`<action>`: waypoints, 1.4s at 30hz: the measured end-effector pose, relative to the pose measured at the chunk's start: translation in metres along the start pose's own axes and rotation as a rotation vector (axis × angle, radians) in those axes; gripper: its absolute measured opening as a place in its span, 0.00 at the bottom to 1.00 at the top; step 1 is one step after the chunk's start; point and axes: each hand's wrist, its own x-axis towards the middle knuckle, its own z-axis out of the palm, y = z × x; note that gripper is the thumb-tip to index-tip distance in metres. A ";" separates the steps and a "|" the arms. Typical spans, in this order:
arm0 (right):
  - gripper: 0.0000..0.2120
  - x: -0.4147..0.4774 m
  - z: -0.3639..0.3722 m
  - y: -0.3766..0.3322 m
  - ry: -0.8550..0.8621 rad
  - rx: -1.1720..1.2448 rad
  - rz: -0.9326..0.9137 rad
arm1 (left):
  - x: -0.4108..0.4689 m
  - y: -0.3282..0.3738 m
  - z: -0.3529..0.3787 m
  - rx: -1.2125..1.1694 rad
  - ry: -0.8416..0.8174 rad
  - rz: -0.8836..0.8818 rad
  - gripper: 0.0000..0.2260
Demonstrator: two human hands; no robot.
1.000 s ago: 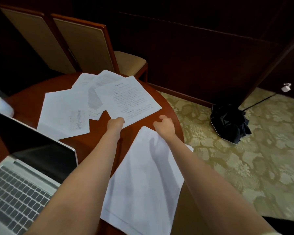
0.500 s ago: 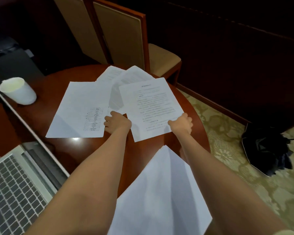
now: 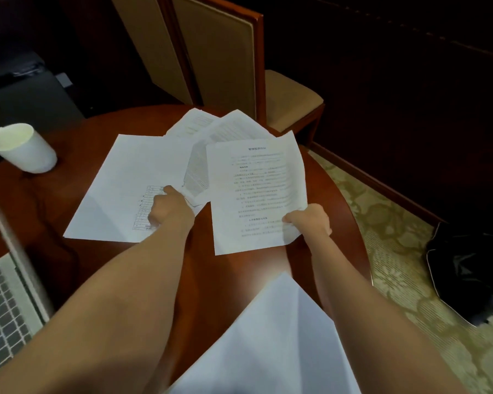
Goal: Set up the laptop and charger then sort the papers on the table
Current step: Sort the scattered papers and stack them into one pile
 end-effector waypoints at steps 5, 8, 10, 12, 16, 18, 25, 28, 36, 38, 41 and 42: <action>0.12 -0.007 0.001 0.007 0.063 0.338 -0.138 | 0.005 -0.013 -0.007 0.065 0.044 0.043 0.25; 0.13 -0.008 0.000 0.016 0.149 0.440 -0.076 | 0.010 -0.020 -0.015 -0.023 0.130 0.067 0.18; 0.13 -0.008 0.002 0.019 0.187 0.463 -0.019 | 0.010 -0.019 -0.023 -0.096 0.227 0.101 0.17; 0.13 -0.009 0.006 0.018 0.210 0.464 0.027 | 0.010 -0.012 -0.029 -0.126 0.306 0.161 0.17; 0.13 -0.012 0.011 0.014 0.228 0.409 0.064 | 0.008 0.004 -0.030 -0.084 0.308 0.273 0.18; 0.13 -0.014 0.013 0.012 0.225 0.346 0.032 | 0.006 0.007 -0.024 -0.056 0.269 0.268 0.18; 0.10 -0.017 0.017 0.008 0.191 0.286 -0.062 | 0.009 -0.008 -0.031 -0.353 0.373 0.074 0.18; 0.11 -0.019 0.017 0.006 0.190 0.291 -0.072 | 0.008 -0.013 -0.042 -0.377 0.450 0.089 0.20; 0.12 -0.025 0.019 0.009 0.195 0.441 -0.052 | 0.007 0.006 -0.037 -0.116 0.420 0.401 0.21; 0.10 -0.024 0.019 0.009 0.224 0.512 -0.047 | 0.005 0.018 -0.026 -0.045 0.321 0.458 0.21; 0.10 -0.022 0.015 0.011 0.309 0.609 -0.012 | 0.008 0.029 -0.008 0.041 0.102 0.506 0.21; 0.09 -0.022 0.013 0.012 0.340 0.626 0.004 | 0.010 0.031 -0.003 0.054 0.027 0.496 0.21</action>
